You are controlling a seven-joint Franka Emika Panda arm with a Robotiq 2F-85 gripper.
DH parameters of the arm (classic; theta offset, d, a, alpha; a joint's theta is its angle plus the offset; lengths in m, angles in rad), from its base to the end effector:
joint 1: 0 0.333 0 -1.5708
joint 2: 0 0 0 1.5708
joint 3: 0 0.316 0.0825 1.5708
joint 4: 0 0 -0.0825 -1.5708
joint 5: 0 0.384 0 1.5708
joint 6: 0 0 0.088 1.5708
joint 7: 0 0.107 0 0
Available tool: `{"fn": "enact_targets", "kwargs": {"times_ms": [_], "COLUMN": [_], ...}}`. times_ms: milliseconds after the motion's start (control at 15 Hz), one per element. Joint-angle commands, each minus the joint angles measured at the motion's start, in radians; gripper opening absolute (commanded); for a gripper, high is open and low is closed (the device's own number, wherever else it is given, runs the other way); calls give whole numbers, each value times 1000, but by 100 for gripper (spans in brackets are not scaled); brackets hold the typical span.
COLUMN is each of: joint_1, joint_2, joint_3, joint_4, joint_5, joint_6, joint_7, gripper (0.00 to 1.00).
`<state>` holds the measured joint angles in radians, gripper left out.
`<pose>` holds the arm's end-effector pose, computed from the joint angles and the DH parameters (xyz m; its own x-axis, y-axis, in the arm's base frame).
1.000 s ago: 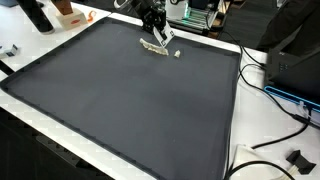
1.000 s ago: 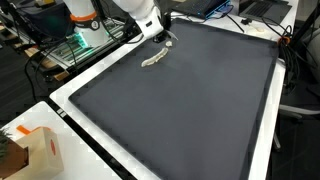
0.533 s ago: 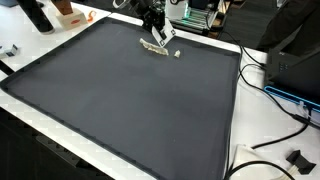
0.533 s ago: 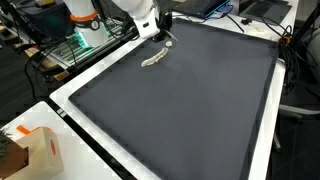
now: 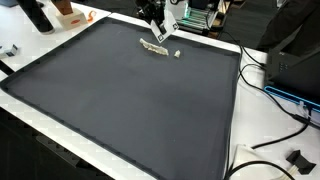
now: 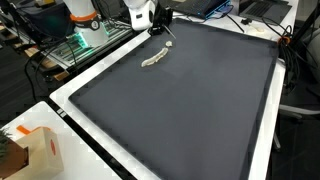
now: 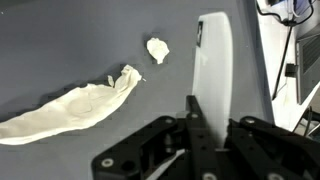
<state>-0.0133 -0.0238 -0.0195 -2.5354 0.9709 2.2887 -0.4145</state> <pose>0.4384 0.0044 0.2712 0.9401 -0.3005 -0.1611 -0.3349 -0.7245 -0.6024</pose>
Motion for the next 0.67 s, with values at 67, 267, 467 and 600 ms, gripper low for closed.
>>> {"fn": "enact_targets", "kwargs": {"times_ms": [67,267,467,600], "joint_1": [8,6,4,3], "joint_2": [-108,-159,-206,-233], "joint_3": [18,33,50,62], "joint_4": [-63,-74,-79,-76], "joint_5": [-129,-225,-322,-383], "joint_6": [33,27,16,4], "joint_7": [247,414,581,678], "gripper": [1,1,1,1]}}
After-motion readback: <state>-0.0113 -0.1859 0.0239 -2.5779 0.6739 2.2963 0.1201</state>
